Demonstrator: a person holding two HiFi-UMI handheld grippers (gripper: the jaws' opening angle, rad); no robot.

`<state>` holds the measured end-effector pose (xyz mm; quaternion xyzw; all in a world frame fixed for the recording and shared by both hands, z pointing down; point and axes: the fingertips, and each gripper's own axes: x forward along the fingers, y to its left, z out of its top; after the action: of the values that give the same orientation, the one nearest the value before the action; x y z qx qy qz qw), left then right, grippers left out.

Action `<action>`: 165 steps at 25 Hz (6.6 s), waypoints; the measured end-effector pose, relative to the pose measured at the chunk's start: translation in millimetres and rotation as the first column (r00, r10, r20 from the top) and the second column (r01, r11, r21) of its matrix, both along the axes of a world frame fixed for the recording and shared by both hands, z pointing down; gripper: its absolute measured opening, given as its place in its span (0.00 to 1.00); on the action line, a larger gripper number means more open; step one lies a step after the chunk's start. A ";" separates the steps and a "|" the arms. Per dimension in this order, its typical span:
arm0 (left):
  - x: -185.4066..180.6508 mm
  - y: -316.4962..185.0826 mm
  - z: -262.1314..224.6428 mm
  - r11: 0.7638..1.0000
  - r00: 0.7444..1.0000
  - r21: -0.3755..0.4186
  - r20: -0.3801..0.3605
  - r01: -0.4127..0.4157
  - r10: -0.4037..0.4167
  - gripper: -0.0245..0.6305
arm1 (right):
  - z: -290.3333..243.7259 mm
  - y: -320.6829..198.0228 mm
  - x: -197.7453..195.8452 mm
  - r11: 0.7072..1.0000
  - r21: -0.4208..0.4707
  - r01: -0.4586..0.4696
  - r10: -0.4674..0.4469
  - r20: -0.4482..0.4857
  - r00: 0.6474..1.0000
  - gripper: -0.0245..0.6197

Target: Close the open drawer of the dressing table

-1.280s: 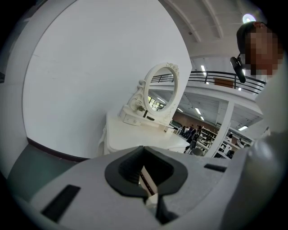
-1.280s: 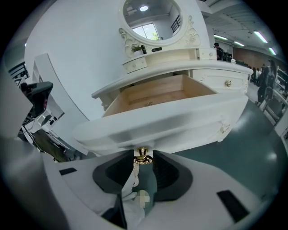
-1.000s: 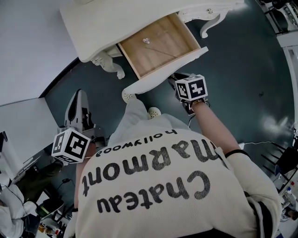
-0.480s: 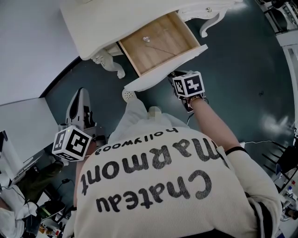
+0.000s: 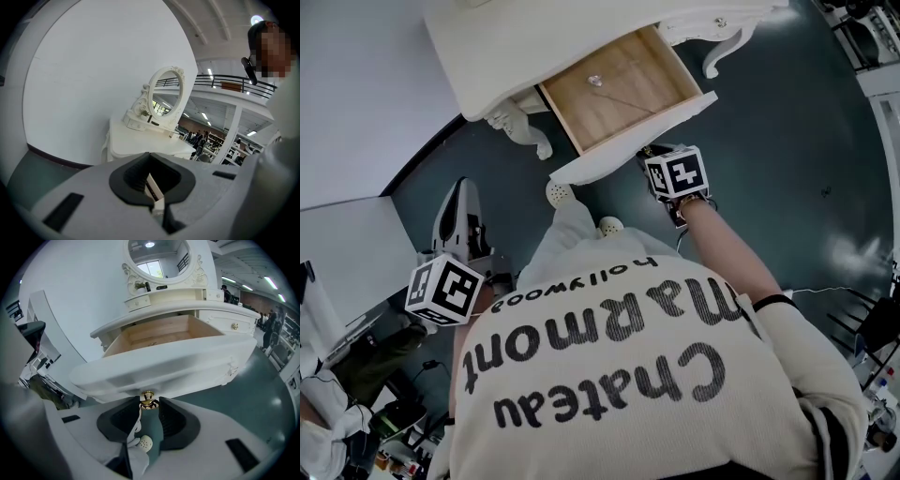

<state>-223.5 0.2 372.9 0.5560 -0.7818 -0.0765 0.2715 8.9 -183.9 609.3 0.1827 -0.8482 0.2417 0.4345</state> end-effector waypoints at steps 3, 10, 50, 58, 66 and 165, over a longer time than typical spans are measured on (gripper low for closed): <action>-0.1 -1.7 -0.4 1.000 1.000 -0.001 -0.002 0.004 -0.004 0.05 | 1.8 0.9 -0.5 1.000 0.009 -0.005 0.005 0.007 1.000 0.26; -0.4 -5.6 -0.2 1.000 1.000 -0.005 -0.004 0.010 -0.011 0.05 | 2.0 -1.2 -3.0 0.999 0.043 -0.013 0.013 0.015 1.000 0.26; -12.8 20.3 10.6 0.994 0.990 -0.005 -0.090 0.113 -0.113 0.05 | 0.8 -21.3 -26.3 0.992 0.064 -0.110 0.103 0.103 0.989 0.26; -24.2 26.3 17.5 0.991 0.987 -0.021 -0.089 0.134 -0.136 0.05 | 2.5 -29.2 -38.0 0.992 0.067 -0.111 0.103 0.112 0.988 0.27; -26.6 29.7 25.4 0.989 0.984 -0.035 -0.102 0.146 -0.149 0.05 | 3.0 -34.4 -45.9 0.990 0.086 -0.109 0.098 0.127 0.987 0.27; -250.7 -65.6 18.6 0.995 0.992 -0.013 -0.074 0.100 -0.101 0.05 | 23.5 -137.6 -196.4 0.948 0.133 -0.289 0.274 0.119 0.954 0.26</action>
<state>-474.2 -65.4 391.5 0.5114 -0.7985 -0.1072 0.2988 -187.5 -321.5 632.8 0.3217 -0.8494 0.2463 0.3382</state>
